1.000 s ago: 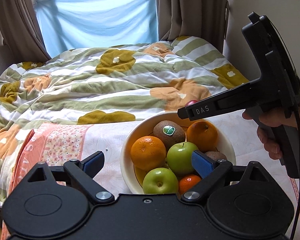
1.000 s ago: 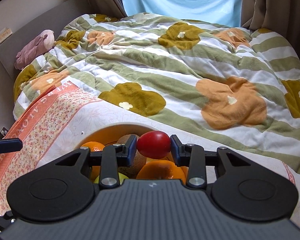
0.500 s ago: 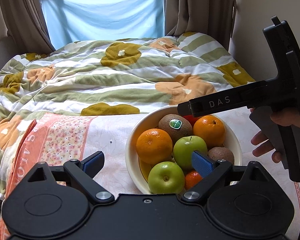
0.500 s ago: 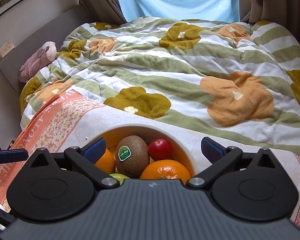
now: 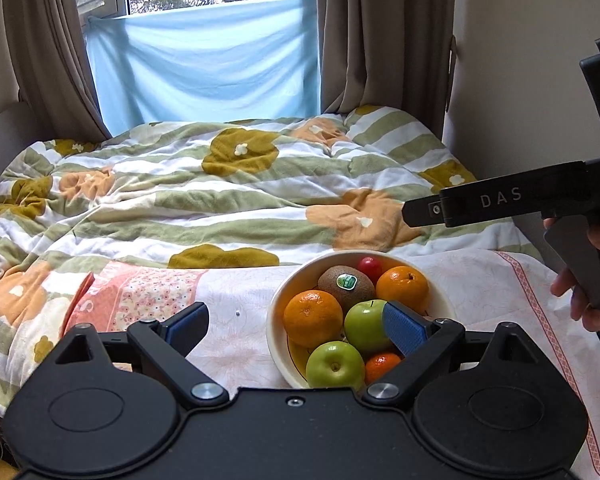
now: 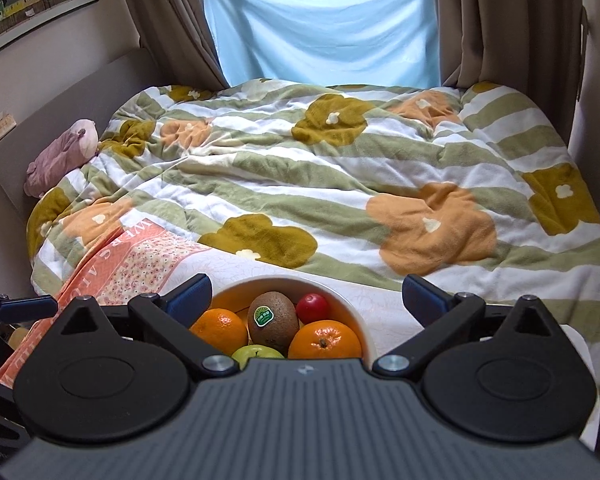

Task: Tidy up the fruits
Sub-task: 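Withdraw both tools toward the last tomato and mandarin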

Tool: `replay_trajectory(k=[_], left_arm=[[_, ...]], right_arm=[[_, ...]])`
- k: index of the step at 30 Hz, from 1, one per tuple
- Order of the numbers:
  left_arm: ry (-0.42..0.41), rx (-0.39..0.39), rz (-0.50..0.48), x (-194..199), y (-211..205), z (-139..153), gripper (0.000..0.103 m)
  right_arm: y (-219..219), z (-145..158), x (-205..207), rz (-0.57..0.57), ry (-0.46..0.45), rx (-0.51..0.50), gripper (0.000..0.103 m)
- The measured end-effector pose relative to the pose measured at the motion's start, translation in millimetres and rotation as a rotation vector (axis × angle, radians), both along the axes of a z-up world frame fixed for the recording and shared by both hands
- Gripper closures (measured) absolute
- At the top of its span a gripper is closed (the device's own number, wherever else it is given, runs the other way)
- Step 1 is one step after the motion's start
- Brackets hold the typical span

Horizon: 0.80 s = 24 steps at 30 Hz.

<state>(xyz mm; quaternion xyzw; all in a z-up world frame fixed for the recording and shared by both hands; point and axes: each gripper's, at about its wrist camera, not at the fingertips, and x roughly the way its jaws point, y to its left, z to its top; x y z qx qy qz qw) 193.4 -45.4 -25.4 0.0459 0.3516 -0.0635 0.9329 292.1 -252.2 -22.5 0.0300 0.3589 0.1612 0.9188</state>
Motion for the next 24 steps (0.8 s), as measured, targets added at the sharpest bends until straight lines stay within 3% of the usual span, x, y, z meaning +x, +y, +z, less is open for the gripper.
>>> replay_trajectory(k=[9,24], left_arm=[[-0.073,0.007,-0.050,-34,16,26,0.007],[-0.059,-0.039,-0.219,-90,36,26,0.007]], right_arm=[[-8,40,-76,-0.122,-0.040,-0.011,0.000],[0,39,-201,-0.327,-0.044,-0.081,0.000]])
